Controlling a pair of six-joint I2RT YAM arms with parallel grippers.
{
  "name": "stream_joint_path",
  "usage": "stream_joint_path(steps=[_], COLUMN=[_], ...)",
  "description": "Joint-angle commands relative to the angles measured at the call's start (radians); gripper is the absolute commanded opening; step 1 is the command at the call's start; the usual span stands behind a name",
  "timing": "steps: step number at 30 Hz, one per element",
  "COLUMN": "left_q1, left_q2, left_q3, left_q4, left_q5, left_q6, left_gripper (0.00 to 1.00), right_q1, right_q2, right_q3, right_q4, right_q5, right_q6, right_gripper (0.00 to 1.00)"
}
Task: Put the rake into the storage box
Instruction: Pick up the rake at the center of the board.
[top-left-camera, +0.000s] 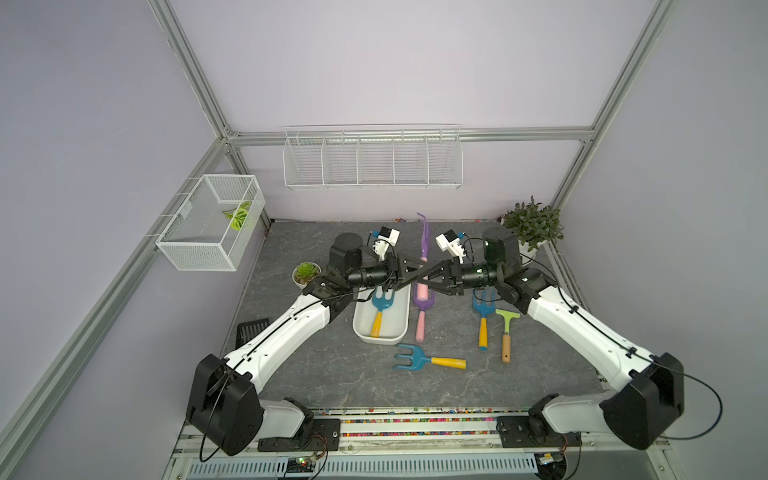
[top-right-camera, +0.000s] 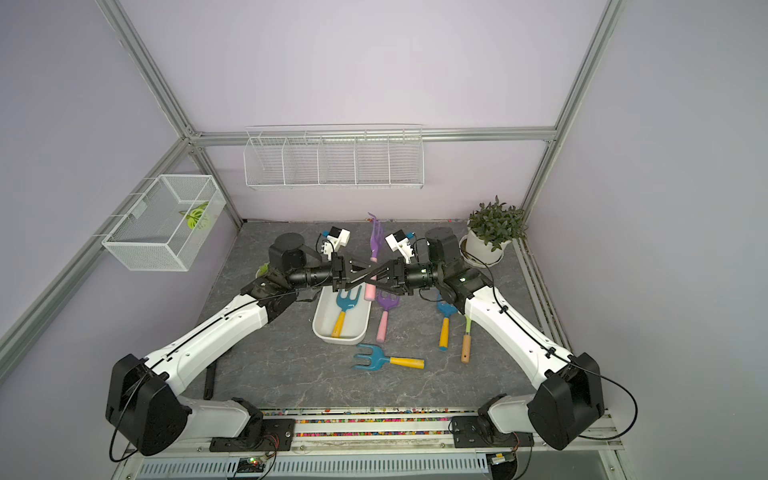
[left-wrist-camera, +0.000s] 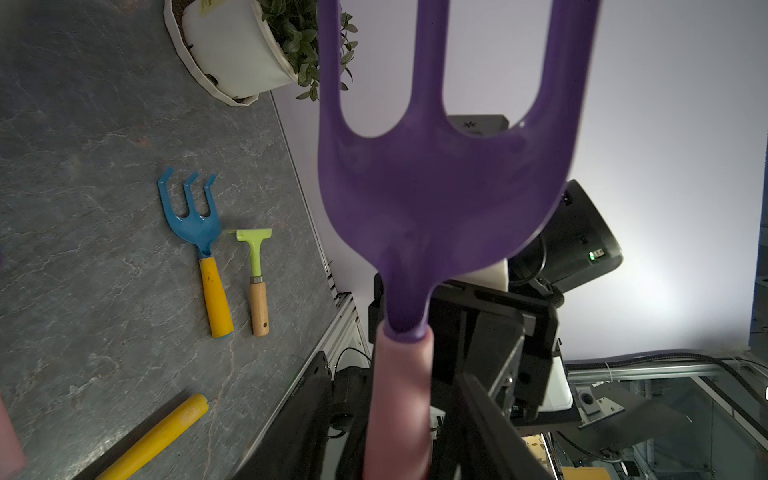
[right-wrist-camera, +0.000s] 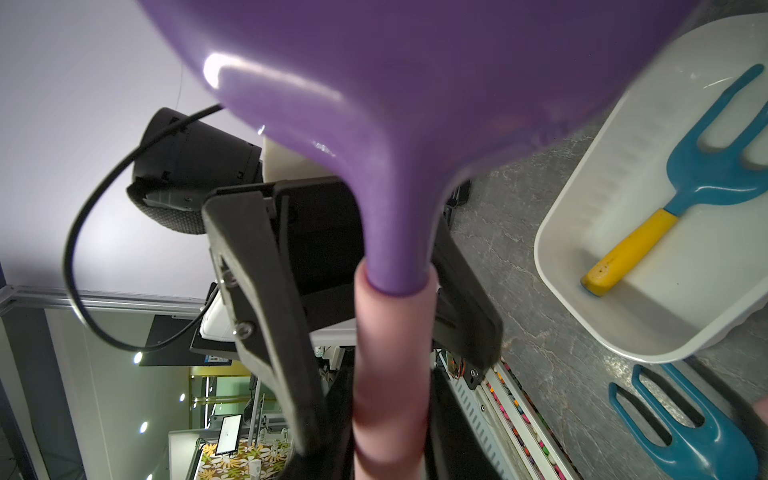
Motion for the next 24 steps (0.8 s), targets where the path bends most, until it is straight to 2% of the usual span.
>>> stream_joint_path(steps=[1,11,15,20,22,24], left_q1=[-0.006,-0.006,-0.007,-0.006,-0.006,-0.007], left_q2=[0.018,0.022,0.022,0.018,0.014,0.011], left_q3=[0.034,0.028,0.027,0.030,0.031,0.033], left_q4=[0.071,0.117,0.121,0.094,0.075,0.050], left_q5=[0.032,0.049,0.054,0.052,0.049,0.045], left_q6=[-0.017,-0.066,-0.070,-0.060,-0.051,-0.036], left_gripper=[0.45,0.25,0.11,0.00,0.00,0.00], right_q1=[0.010,0.012,0.011,0.000,-0.011,-0.029], right_q2=[0.007,-0.011,-0.021,-0.053,-0.071,-0.095], right_q3=[0.009,-0.011,-0.015,-0.004,0.003,0.004], right_q4=[0.083,0.079,0.058,-0.043,-0.108,-0.160], right_q5=[-0.026,-0.020,-0.014,0.046,0.081,0.112], right_q6=[0.028,0.025,0.011,-0.058,-0.102,-0.136], right_gripper=[0.00,0.00,0.02,0.48,0.60,0.66])
